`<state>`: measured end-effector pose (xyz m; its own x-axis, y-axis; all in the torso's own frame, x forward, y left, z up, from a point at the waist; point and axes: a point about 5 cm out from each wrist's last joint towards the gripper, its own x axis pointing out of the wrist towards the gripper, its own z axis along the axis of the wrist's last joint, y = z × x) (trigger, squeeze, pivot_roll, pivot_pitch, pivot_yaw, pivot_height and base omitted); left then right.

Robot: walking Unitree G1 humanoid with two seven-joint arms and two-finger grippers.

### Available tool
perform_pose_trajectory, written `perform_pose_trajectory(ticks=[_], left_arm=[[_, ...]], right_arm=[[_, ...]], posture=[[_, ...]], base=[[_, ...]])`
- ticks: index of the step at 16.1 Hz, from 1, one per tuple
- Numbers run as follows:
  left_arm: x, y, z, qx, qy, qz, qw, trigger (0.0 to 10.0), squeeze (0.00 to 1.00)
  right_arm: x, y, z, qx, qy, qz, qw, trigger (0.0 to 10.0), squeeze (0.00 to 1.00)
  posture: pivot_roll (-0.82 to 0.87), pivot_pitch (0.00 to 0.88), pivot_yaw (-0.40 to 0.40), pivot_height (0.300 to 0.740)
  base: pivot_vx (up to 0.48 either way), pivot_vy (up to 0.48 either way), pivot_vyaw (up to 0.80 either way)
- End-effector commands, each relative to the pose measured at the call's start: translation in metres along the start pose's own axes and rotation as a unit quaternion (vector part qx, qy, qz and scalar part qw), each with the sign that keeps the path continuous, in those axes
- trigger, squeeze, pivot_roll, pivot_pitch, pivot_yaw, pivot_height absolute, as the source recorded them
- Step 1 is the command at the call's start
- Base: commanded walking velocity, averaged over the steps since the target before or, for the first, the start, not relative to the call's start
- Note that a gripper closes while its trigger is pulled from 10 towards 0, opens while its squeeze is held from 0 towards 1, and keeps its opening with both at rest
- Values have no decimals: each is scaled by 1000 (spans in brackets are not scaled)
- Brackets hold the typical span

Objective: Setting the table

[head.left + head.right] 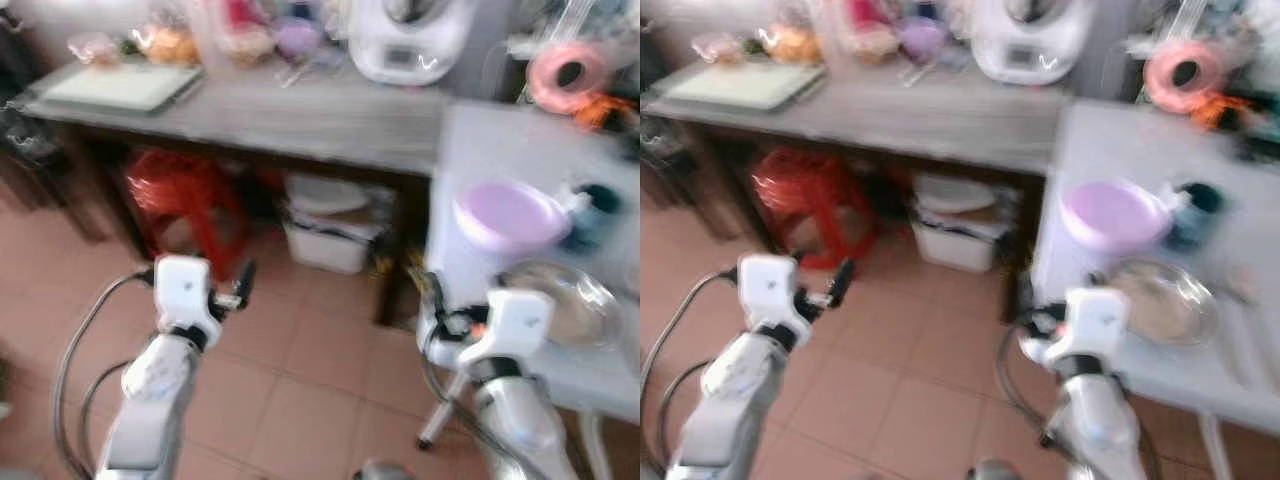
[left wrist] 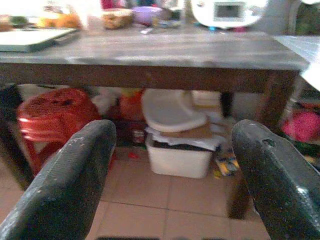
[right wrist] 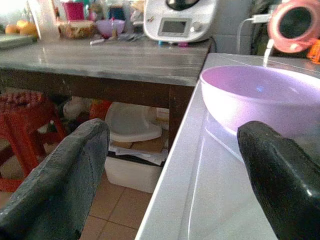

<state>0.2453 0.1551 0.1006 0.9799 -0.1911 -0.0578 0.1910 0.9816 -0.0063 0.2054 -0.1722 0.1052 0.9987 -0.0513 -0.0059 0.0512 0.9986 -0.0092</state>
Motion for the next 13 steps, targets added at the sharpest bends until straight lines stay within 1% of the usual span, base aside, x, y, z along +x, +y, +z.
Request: perform_pose_trajectory(ticks=[1, 5, 6, 9, 11, 13], left_arm=[[0, 8, 4, 20, -3, 15, 1000, 10000, 0], [2, 8, 2, 19, 2, 3, 1000, 10000, 0], [2, 7, 2, 20, 2, 0, 1000, 10000, 0], [3, 7, 1, 21, 2, 0, 1000, 10000, 0], [4, 6, 2, 19, 2, -10, 1000, 10000, 0], [4, 8, 3, 22, -1, -12, 1000, 10000, 0]], right_arm=[[2, 4, 3, 9, -8, 6, 1000, 10000, 0], [4, 4, 4, 10, -8, -1, 1000, 10000, 0], [4, 3, 2, 11, -2, -6, 1000, 10000, 0], [5, 2, 2, 10, -2, -7, 1000, 10000, 0], [6, 2, 3, 8, -3, -9, 1000, 10000, 0], [7, 1, 4, 6, -5, -9, 1000, 10000, 0]], posture=[[-18, 0, 25, 740], [-23, 0, 27, 740], [-25, 0, 26, 740], [-26, 0, 24, 740], [-25, 0, 23, 740], [-24, 0, 22, 740]], base=[[0, 0, 0], [0, 0, 0], [0, 0, -463], [0, 0, -800], [0, 0, -800], [0, 0, -800]])
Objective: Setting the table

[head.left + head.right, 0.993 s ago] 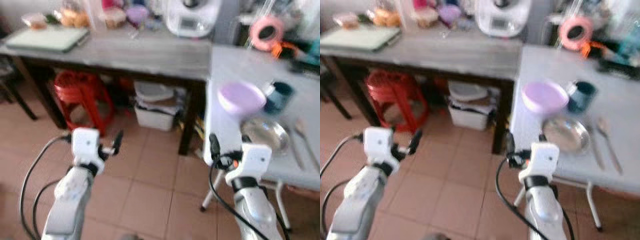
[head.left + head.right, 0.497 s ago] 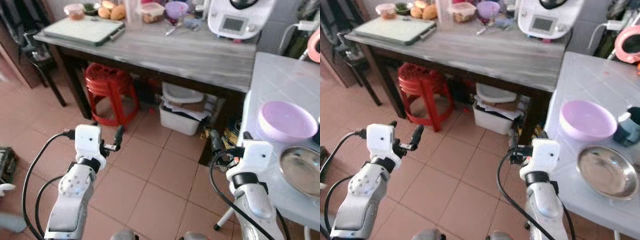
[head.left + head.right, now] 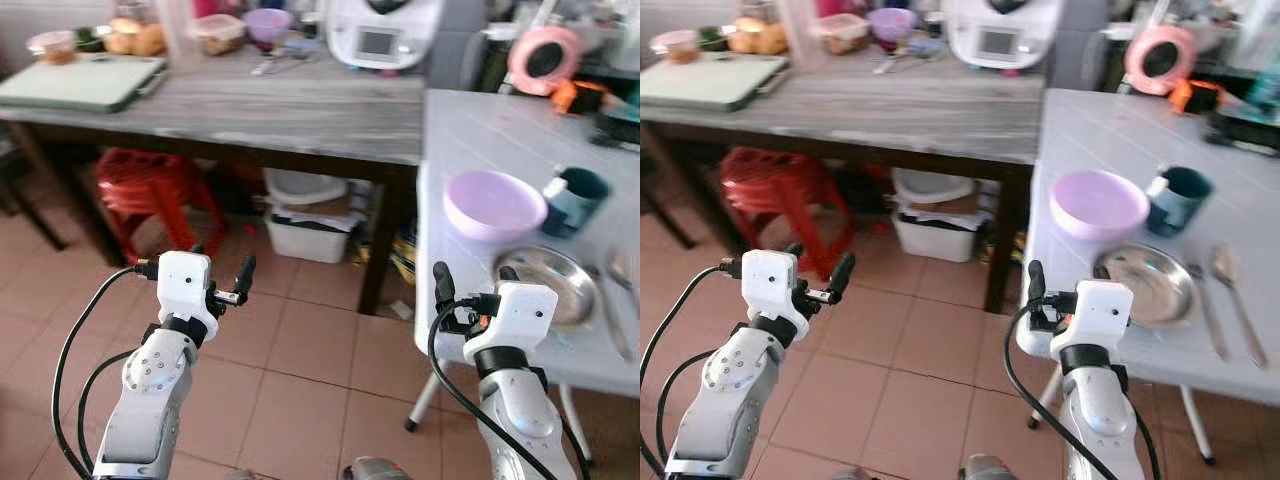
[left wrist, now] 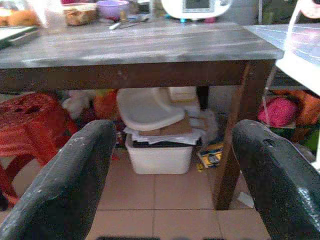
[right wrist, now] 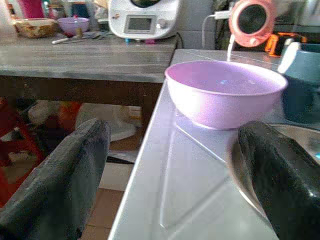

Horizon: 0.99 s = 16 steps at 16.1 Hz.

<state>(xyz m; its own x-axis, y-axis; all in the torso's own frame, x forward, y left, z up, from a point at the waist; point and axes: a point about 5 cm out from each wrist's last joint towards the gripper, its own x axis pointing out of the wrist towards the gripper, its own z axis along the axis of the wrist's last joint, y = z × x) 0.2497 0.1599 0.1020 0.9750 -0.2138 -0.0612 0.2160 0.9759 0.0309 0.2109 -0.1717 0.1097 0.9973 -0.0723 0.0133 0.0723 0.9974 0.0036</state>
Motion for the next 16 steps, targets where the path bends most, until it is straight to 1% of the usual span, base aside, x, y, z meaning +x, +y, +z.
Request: perform_pose_trajectory(ticks=[1, 3, 6, 16], left_arm=[[1, 3, 3, 3, -5, -1, 1000, 10000, 0], [1, 2, 4, 1, -8, -5, 1000, 10000, 0], [1, 1, 6, 4, -12, -8, 1000, 10000, 0], [1, 1, 5, 5, -12, -7, 1000, 10000, 0]], right_arm=[[1, 1, 0, -2, 3, 3, 1000, 10000, 0], [1, 1, 0, -2, 3, 3, 1000, 10000, 0], [1, 0, 2, -5, 1, 3, 1000, 10000, 0], [2, -1, 3, -10, -4, 1, 1000, 10000, 0]], posture=[[-26, 0, 23, 740], [-27, 0, 23, 740], [-30, 0, 20, 740], [-32, 0, 20, 740]], base=[[0, 0, -800], [0, -133, -800], [0, -364, -681], [0, -447, 0]])
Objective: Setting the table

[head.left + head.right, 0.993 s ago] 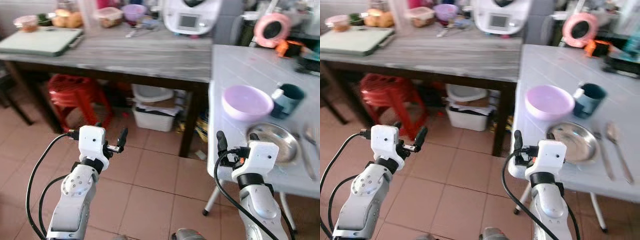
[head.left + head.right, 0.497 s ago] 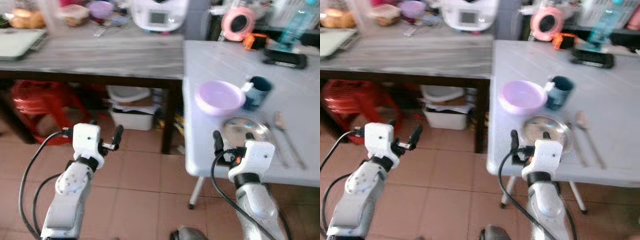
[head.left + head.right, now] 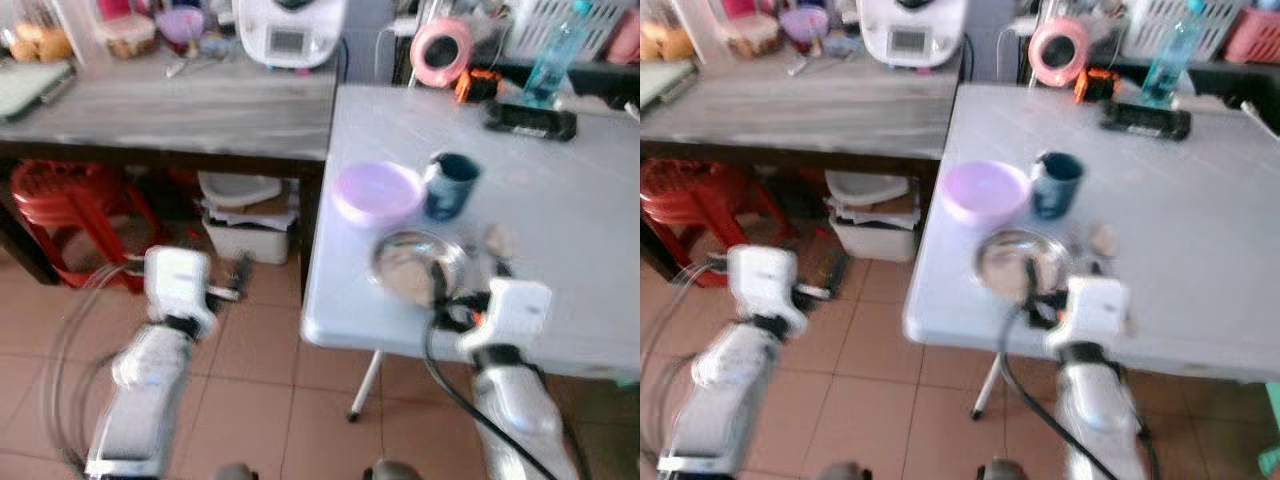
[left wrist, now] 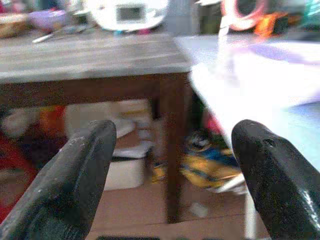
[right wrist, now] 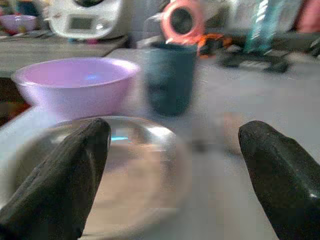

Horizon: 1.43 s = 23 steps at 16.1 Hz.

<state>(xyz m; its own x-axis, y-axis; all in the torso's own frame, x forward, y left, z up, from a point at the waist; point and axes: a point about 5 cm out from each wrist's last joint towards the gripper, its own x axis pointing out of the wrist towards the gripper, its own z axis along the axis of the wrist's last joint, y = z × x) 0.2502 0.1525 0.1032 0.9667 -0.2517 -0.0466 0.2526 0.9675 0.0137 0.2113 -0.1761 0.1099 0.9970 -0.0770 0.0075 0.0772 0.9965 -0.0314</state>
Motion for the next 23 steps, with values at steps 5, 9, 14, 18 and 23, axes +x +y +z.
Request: perform_pose_trajectory(ticks=[5, 9, 14, 18, 23], left_arm=[[-1, 11, -2, -3, 16, 47, 999, 10000, 0], [0, 7, -1, 10, 19, 18, 1000, 10000, 0], [5, 9, 5, 19, 7, 17, 1000, 10000, 0], [3, 2, 7, 27, 10, 0, 1000, 10000, 0], [-1, 2, 7, 33, 15, -6, 999, 10000, 0]], right_arm=[[6, -8, 2, -21, 0, -33, 999, 10000, 0], [14, -8, 4, -56, 3, -40, 998, 10000, 0], [23, -2, 18, -45, -14, -4, 999, 10000, 0], [41, 11, 20, 2, 22, 47, 999, 10000, 0], [53, 28, 17, 57, 75, 97, 991, 10000, 0]], posture=[[-30, 0, 23, 740], [-37, 0, 42, 740], [-42, 0, 52, 740], [-35, 0, 55, 740], [-16, 0, 52, 740]], base=[[0, 0, 0], [0, 0, 0], [0, 0, 0], [0, 0, 0], [0, 0, 0]])
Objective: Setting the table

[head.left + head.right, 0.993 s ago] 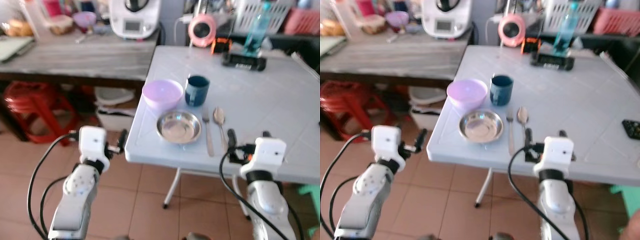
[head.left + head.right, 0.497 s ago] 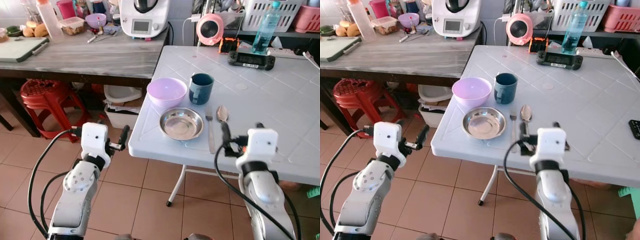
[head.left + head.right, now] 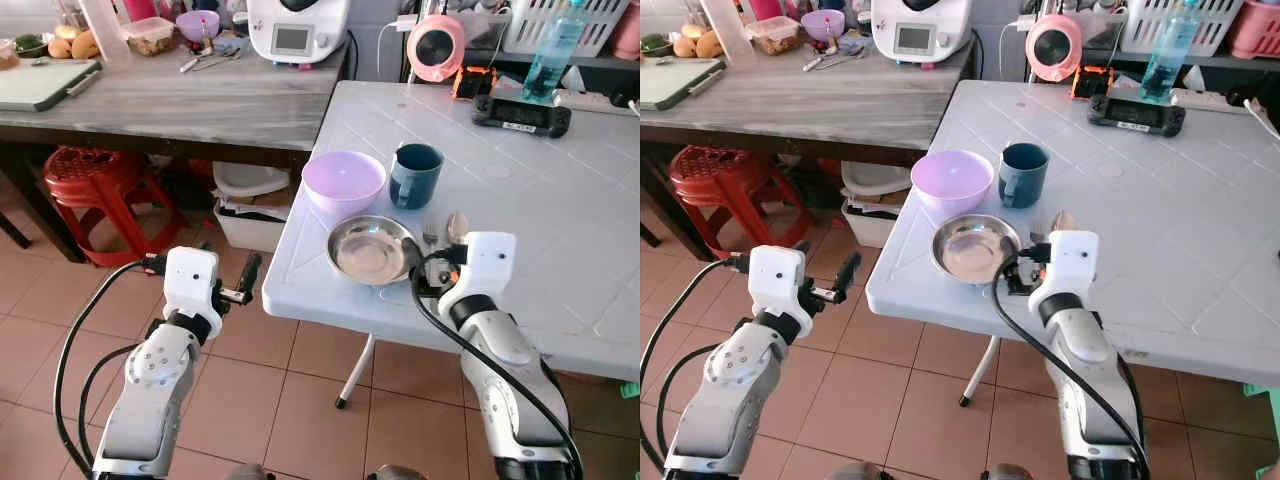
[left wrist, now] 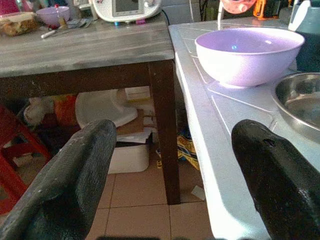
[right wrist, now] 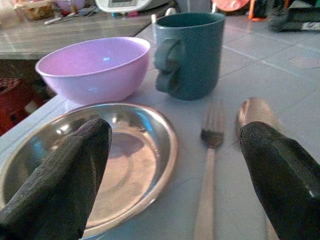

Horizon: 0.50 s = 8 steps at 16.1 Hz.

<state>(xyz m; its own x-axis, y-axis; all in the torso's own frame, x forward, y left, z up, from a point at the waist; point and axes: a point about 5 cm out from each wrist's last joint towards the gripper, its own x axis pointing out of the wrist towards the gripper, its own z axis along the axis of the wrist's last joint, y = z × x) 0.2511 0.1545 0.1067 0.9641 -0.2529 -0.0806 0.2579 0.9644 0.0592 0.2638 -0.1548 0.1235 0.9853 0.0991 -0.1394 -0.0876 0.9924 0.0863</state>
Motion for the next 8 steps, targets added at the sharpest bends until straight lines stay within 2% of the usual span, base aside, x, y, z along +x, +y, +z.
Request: perform_pose_trajectory(ticks=[1, 5, 8], left_arm=[[-2, 0, 4, 11, -1, -5, 1000, 10000, 0], [-4, 0, 6, 16, -6, -8, 1000, 10000, 0], [-5, -1, 6, 18, -2, -13, 1000, 10000, 0]], right_arm=[[3, 6, 1, 8, 11, 19, 1000, 10000, 0], [5, 17, -4, 46, 54, 48, 996, 10000, 0], [8, 18, -9, 71, 84, 45, 993, 10000, 0]], posture=[[-14, 0, 52, 740], [-6, 0, 53, 740], [0, 0, 51, 740]], base=[[0, 0, 0], [0, 0, 0], [0, 0, 0]])
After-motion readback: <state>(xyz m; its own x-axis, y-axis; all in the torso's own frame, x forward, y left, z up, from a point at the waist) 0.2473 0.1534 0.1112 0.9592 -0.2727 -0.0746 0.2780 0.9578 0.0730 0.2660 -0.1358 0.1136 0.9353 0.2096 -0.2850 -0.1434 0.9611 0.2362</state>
